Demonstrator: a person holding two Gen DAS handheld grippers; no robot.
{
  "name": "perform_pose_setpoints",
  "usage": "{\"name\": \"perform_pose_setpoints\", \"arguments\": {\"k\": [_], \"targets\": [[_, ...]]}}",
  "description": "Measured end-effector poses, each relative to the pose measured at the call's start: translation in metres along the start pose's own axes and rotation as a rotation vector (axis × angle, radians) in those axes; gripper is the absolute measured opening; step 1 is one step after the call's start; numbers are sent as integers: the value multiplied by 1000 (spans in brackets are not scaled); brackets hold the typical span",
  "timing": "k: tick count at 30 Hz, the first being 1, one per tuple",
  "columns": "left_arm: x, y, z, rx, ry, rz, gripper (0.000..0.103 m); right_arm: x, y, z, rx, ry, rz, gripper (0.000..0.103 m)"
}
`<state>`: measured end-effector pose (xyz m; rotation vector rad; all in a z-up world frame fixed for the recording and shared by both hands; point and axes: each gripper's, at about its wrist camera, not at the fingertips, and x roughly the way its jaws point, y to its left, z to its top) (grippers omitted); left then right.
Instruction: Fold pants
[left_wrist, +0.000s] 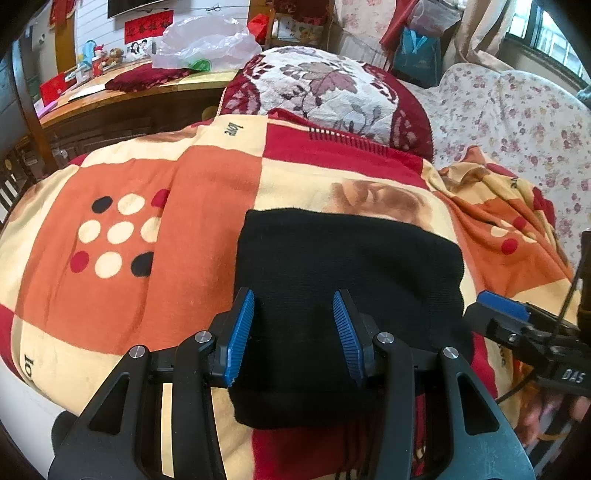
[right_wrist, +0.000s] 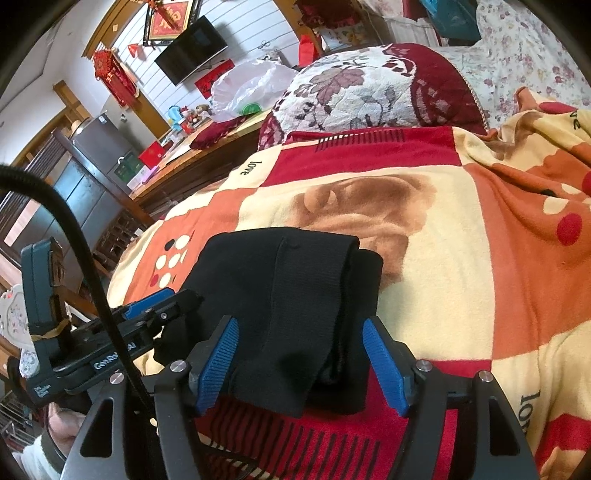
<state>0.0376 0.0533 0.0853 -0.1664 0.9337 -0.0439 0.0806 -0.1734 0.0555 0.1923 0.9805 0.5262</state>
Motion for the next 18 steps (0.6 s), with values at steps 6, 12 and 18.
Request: {"name": "perform_pose_setpoints", "arguments": {"k": [6, 12, 18], "targets": [[-8, 22, 3, -54, 11, -58, 58, 2, -8, 1, 22, -9, 16, 77], [-12, 62, 5, -166, 19, -148, 69, 11, -28, 2, 98, 8, 63, 80], [9, 68, -1, -211, 97, -238, 69, 37, -45, -2, 168, 66, 138, 81]]}}
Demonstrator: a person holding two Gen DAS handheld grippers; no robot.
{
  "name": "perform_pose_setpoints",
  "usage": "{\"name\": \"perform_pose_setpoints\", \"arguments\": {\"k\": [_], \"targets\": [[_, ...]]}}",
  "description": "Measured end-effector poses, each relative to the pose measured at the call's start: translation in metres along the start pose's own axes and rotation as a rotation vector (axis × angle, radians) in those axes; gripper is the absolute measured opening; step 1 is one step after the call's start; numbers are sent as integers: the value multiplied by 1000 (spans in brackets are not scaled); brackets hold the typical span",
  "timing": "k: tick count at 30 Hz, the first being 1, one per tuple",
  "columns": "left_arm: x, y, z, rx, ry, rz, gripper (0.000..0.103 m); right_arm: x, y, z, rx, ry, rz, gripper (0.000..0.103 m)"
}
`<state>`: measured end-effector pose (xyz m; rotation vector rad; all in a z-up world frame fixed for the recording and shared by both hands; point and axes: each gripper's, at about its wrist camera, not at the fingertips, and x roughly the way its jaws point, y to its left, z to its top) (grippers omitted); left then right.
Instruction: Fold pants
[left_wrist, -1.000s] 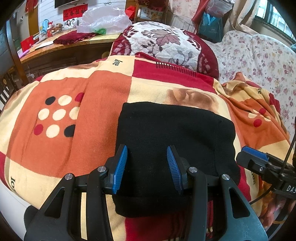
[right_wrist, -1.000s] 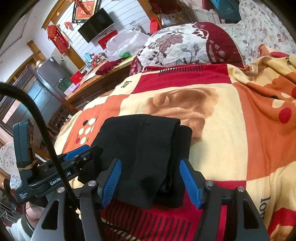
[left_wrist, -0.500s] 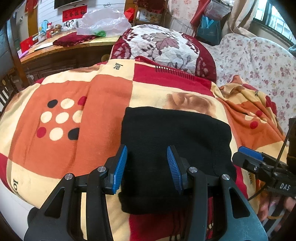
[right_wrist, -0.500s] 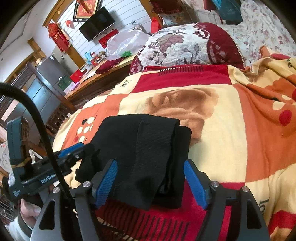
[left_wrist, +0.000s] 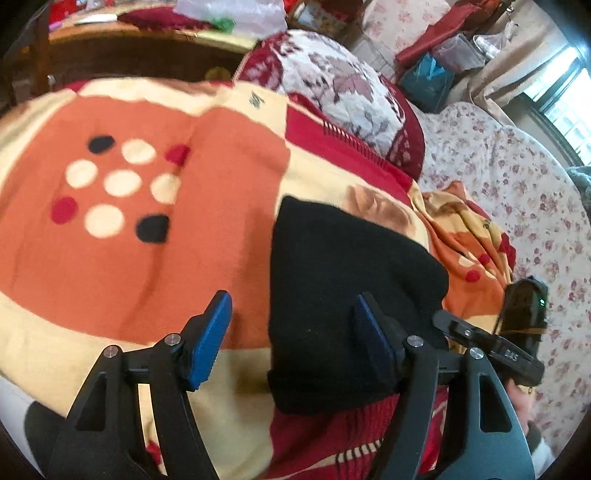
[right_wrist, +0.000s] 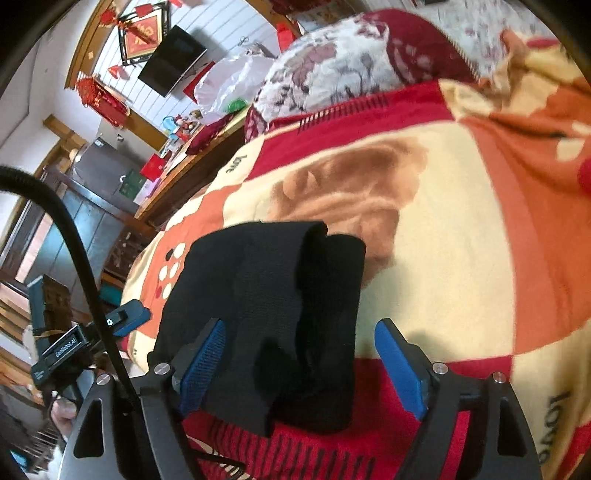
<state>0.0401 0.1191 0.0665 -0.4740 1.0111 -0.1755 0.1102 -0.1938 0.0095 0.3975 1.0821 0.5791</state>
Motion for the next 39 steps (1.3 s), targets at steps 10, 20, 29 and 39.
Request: {"name": "perform_pose_setpoints", "arguments": {"k": [10, 20, 29, 39], "targets": [[36, -26, -7, 90, 50, 15, 68, 22, 3, -3, -73, 29, 54, 64], [10, -67, 7, 237, -50, 12, 38, -6, 20, 6, -143, -56, 32, 39], [27, -106, 65, 292, -98, -2, 38, -36, 19, 65, -169, -155, -13, 39], [93, -118, 107, 244, -29, 12, 38, -15, -20, 119, -135, -158, -82, 39]]}}
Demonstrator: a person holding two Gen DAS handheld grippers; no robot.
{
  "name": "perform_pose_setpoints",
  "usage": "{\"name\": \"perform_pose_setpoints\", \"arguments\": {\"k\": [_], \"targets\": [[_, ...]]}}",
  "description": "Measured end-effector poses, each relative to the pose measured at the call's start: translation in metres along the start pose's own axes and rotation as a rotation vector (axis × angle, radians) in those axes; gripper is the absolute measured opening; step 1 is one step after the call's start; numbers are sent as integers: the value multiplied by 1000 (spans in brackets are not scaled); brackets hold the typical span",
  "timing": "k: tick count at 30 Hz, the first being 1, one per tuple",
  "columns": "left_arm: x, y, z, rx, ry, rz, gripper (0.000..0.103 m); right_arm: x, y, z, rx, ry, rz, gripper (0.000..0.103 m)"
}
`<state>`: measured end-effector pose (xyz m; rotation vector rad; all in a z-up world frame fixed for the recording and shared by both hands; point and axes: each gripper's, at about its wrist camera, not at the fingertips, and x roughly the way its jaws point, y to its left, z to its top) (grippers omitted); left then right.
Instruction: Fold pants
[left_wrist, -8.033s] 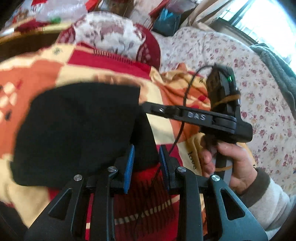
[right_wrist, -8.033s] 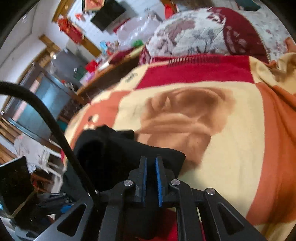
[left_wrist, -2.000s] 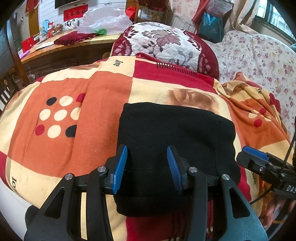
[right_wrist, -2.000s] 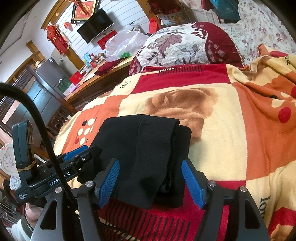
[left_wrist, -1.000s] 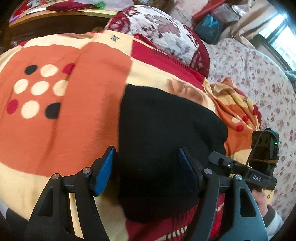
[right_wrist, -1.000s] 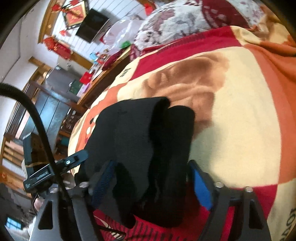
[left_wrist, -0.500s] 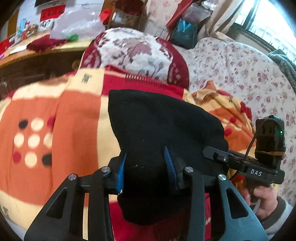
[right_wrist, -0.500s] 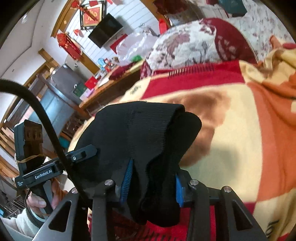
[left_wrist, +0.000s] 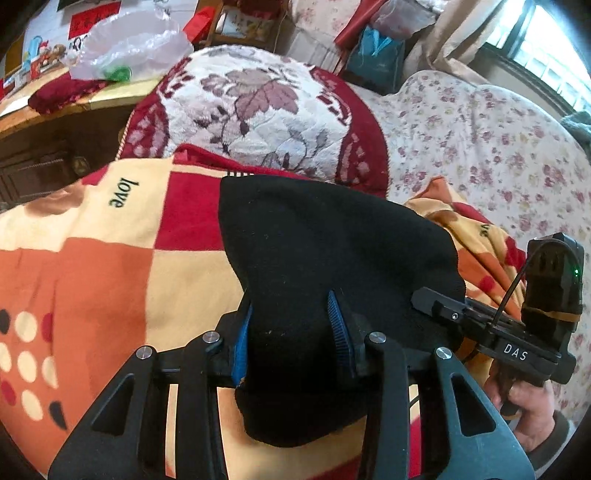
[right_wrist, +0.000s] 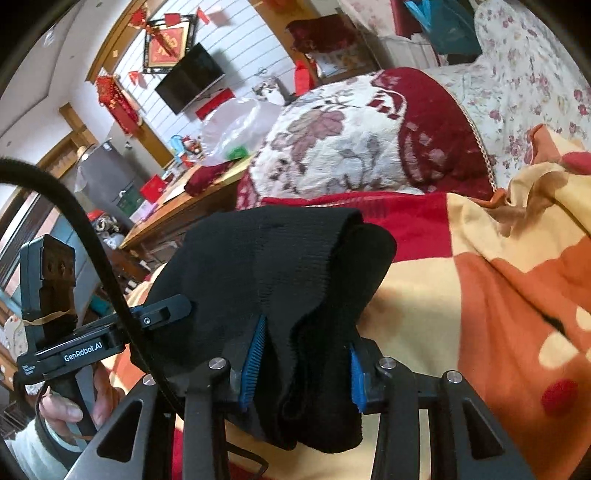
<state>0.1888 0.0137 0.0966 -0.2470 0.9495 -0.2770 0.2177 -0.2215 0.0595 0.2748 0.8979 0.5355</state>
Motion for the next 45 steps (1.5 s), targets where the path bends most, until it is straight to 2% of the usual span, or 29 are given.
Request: {"name": "perform_pose_setpoints", "arguments": {"k": [5, 7, 9, 10, 11, 12, 14, 16, 20, 28, 36, 40, 45], "targets": [[29, 5, -1, -25, 38, 30, 38, 25, -23, 8, 34, 24, -16, 39], [35, 6, -6, -18, 28, 45, 39, 39, -30, 5, 39, 50, -39, 40], [39, 5, -9, -14, 22, 64, 48, 51, -39, 1, 57, 66, -58, 53], [41, 6, -10, -22, 26, 72, 59, 55, -45, 0, 79, 69, -67, 58], [44, 9, -12, -43, 35, 81, 66, 56, -49, -2, 103, 66, -75, 70], [44, 12, -12, -64, 36, 81, 68, 56, -53, -2, 126, 66, -77, 76], [43, 16, -13, -93, 46, 71, 69, 51, -52, -3, 138, 67, -73, 76], [38, 14, -13, -87, 46, 88, 69, 42, -43, -4, 90, 60, -106, 76], [17, 1, -18, -34, -2, 163, 69, 17, -23, -7, -1, 26, -163, 76], [-17, -20, -34, -2, -93, 221, 69, -20, 12, -20, -55, -33, -194, 76], [-42, -30, -48, -23, -148, 256, 69, -25, 30, -35, -53, -50, -229, 76], [-47, -37, -54, 11, -153, 318, 69, -26, 33, -35, -37, -59, -239, 76], [-50, -44, -60, 41, -144, 339, 69, -27, 36, -35, -35, -59, -240, 76]]}}
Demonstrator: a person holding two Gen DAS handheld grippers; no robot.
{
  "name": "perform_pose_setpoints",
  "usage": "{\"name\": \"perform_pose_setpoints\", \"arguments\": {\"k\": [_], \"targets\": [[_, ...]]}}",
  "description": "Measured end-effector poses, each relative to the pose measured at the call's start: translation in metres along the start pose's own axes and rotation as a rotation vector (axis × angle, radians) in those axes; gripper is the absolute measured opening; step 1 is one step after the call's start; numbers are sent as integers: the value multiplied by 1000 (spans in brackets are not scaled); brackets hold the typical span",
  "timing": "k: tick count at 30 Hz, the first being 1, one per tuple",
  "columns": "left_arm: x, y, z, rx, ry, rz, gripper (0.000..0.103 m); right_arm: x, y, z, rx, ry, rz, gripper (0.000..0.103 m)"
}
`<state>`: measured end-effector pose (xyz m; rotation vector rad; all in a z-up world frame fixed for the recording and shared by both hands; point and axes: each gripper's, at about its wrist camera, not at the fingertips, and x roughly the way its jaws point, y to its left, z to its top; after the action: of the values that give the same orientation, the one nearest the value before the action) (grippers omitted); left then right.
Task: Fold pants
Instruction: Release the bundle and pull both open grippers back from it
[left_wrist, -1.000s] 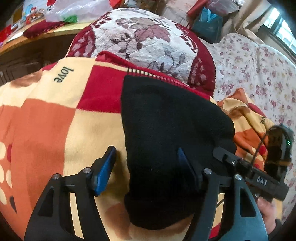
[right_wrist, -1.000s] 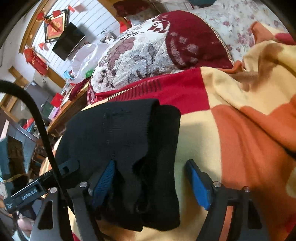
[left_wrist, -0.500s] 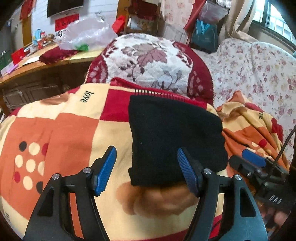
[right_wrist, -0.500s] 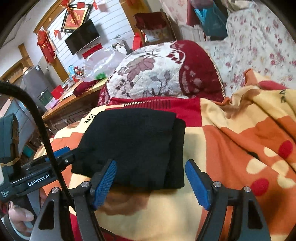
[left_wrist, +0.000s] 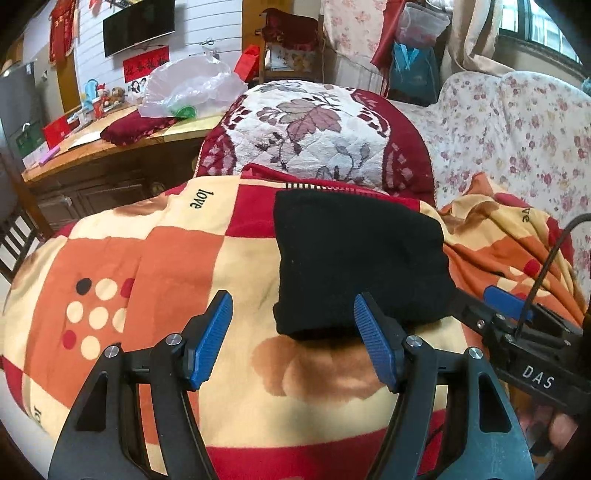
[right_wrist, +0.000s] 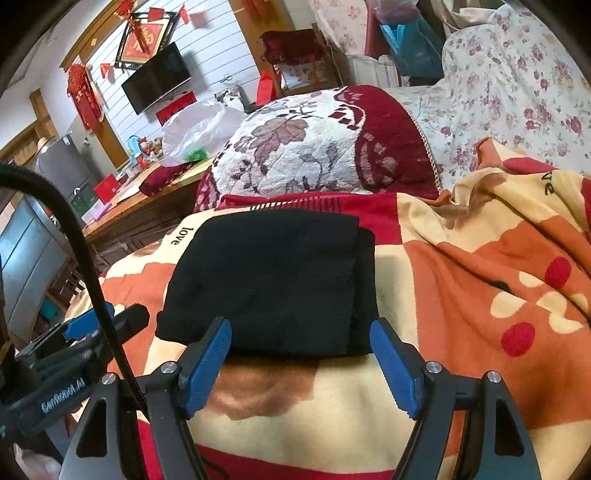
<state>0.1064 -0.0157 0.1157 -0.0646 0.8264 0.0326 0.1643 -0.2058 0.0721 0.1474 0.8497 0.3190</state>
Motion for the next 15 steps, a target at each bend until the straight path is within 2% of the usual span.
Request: {"name": "perform_pose_setpoints", "arguments": {"k": [15], "targets": [[-11, 3, -4, -24, -8, 12, 69, -5, 13, -5, -10, -5, 2, 76]]}}
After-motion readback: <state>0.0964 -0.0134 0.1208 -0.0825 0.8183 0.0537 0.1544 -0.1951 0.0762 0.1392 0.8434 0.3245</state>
